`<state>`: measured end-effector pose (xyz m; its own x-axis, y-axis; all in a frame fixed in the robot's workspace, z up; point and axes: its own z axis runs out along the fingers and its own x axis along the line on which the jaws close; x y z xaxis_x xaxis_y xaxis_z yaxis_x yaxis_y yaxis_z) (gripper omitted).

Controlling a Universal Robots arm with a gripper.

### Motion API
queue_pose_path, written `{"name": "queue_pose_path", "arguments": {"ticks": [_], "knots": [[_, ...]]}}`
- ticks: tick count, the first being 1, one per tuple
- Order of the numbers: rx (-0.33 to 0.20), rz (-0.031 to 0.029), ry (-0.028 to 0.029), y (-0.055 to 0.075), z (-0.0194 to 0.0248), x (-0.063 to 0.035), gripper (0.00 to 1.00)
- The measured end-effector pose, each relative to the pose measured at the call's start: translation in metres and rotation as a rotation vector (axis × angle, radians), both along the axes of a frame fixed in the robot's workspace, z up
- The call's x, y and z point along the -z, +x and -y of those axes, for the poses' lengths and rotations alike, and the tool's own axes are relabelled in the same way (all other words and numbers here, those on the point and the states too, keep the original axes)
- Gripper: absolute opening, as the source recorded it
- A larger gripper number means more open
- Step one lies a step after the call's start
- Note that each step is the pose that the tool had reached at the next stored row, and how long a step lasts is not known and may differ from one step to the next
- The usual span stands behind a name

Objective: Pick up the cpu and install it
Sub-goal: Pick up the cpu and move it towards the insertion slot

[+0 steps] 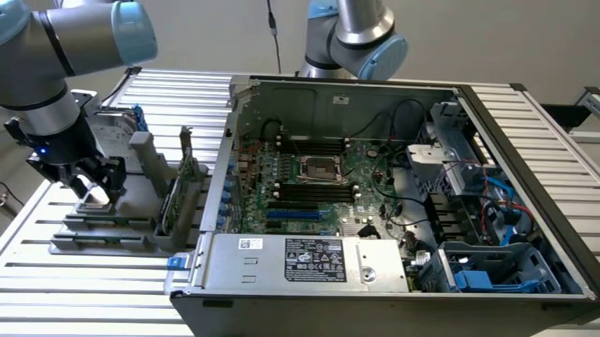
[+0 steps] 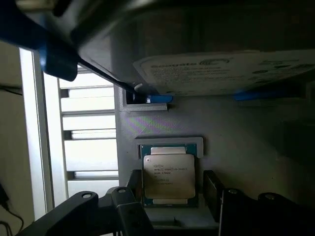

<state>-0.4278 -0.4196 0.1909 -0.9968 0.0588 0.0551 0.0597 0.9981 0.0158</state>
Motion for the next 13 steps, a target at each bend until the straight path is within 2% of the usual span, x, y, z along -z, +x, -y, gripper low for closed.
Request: {"name": "queue_pose_path", "arguments": {"ticks": [13], "knots": [[0.0, 0.0002, 0.0019, -0.0015, -0.0009, 0.004, 0.62]]}}
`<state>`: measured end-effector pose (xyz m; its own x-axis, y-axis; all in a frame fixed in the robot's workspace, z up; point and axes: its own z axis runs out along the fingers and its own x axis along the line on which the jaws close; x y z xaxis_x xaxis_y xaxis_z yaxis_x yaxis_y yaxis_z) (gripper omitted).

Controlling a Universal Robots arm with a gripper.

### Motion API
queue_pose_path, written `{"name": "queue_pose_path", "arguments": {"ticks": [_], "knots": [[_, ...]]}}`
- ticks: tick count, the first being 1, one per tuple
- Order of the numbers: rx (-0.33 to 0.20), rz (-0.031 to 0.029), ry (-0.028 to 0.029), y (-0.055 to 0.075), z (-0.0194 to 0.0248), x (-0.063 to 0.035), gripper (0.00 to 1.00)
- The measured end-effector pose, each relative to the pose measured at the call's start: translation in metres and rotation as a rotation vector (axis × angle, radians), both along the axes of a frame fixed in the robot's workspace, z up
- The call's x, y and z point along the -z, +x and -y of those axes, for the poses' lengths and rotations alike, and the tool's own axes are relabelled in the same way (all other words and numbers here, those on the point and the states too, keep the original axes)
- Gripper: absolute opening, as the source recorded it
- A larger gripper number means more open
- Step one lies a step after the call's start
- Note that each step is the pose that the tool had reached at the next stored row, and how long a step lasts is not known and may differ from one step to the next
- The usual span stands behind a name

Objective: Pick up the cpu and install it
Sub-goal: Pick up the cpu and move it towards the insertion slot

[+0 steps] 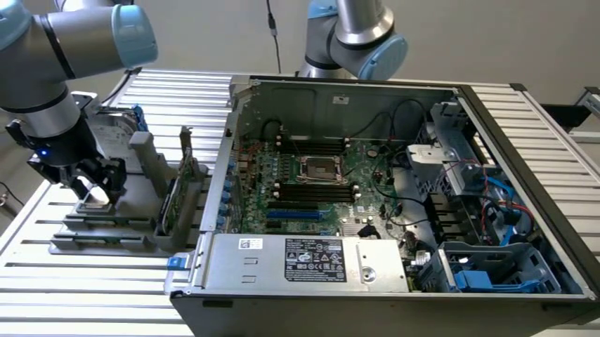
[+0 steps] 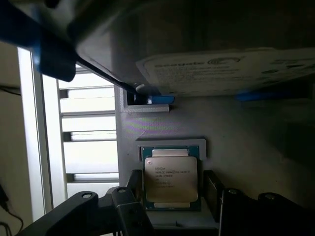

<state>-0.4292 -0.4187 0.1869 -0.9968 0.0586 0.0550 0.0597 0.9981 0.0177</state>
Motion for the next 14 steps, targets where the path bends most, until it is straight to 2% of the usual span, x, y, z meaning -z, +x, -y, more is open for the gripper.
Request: {"name": "queue_pose_path", "arguments": {"ticks": [14], "knots": [[-0.01, -0.0002, 0.003, -0.0009, -0.0009, 0.0009, 0.62]]}}
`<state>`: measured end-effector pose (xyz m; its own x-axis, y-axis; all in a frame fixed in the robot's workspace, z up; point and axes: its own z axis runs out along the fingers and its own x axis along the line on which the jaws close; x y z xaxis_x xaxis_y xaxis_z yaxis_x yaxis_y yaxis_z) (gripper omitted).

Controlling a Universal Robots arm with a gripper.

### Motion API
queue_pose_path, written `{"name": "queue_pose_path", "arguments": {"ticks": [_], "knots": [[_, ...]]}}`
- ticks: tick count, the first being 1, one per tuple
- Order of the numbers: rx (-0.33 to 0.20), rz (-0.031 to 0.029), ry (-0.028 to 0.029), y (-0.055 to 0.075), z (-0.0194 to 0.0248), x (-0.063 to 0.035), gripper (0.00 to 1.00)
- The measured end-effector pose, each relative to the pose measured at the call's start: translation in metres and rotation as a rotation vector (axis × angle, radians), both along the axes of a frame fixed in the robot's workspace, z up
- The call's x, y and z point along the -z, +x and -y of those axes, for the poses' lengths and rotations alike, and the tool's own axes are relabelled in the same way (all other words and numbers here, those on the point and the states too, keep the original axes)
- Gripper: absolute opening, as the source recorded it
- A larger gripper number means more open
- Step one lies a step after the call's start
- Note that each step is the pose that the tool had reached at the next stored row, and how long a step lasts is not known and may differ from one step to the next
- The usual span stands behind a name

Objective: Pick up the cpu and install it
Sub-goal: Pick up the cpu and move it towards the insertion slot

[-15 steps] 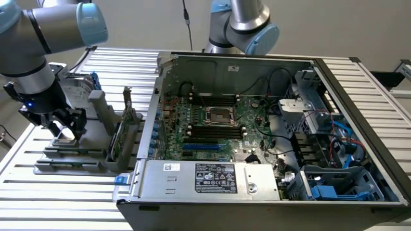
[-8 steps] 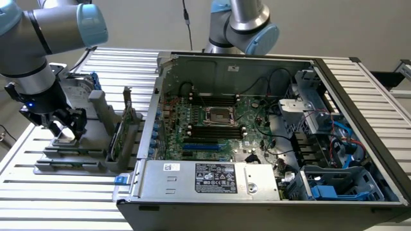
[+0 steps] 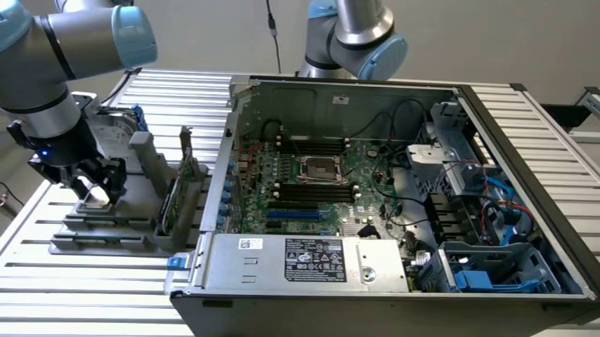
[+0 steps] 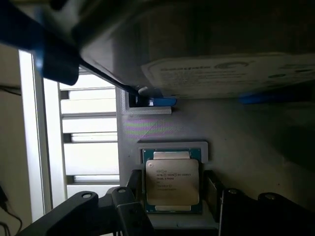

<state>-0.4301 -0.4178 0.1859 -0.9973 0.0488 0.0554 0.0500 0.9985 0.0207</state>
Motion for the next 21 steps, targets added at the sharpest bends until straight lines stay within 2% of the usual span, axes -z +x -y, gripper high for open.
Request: {"name": "queue_pose_path", "arguments": {"ticks": [8, 10, 11, 18, 21], "knots": [[-0.018, 0.0001, 0.0, 0.0, 0.0, 0.0001, 0.62], [-0.021, -0.0002, -0.0001, 0.0, 0.0, 0.0, 0.6], [-0.021, -0.0001, -0.0001, 0.0, 0.0, 0.0, 0.54], [-0.022, 0.0002, 0.0, 0.0, 0.0, 0.0001, 0.54], [-0.022, -0.0003, 0.0002, 0.0, 0.0, -0.0036, 0.54]]}}
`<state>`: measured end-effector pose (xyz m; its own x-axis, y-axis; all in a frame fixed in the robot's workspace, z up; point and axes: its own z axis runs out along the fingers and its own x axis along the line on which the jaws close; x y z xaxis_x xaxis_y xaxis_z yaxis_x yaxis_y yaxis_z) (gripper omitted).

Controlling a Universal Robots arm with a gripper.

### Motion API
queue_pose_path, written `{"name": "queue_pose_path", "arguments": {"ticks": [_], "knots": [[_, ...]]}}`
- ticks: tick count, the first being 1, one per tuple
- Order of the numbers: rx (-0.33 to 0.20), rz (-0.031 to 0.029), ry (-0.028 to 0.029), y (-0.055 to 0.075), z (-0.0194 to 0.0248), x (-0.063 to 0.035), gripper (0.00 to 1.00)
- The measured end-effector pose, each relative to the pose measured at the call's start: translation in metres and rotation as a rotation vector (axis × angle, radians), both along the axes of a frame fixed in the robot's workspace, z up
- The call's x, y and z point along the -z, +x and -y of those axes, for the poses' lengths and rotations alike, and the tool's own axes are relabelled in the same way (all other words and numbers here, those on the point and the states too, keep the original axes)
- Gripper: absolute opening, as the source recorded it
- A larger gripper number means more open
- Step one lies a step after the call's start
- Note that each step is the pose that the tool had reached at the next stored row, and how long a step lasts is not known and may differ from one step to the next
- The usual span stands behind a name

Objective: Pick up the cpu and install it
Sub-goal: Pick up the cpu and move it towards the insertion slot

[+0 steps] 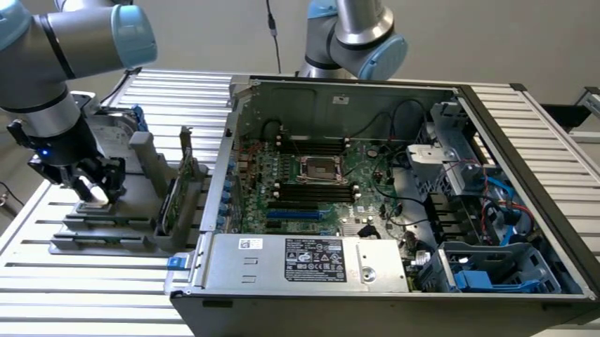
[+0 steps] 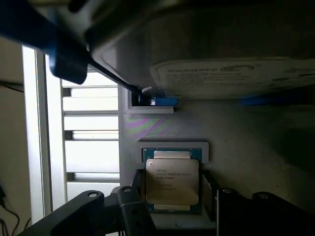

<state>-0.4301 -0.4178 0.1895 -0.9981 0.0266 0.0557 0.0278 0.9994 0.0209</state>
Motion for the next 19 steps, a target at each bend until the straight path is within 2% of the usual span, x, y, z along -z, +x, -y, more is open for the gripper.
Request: {"name": "queue_pose_path", "arguments": {"ticks": [5, 19], "knots": [[-0.001, -0.0015, 0.0004, 0.0, 0.0, -0.0145, 0.54], [-0.003, -0.0024, 0.0004, 0.004, 0.0001, -0.0778, 0.54]]}}
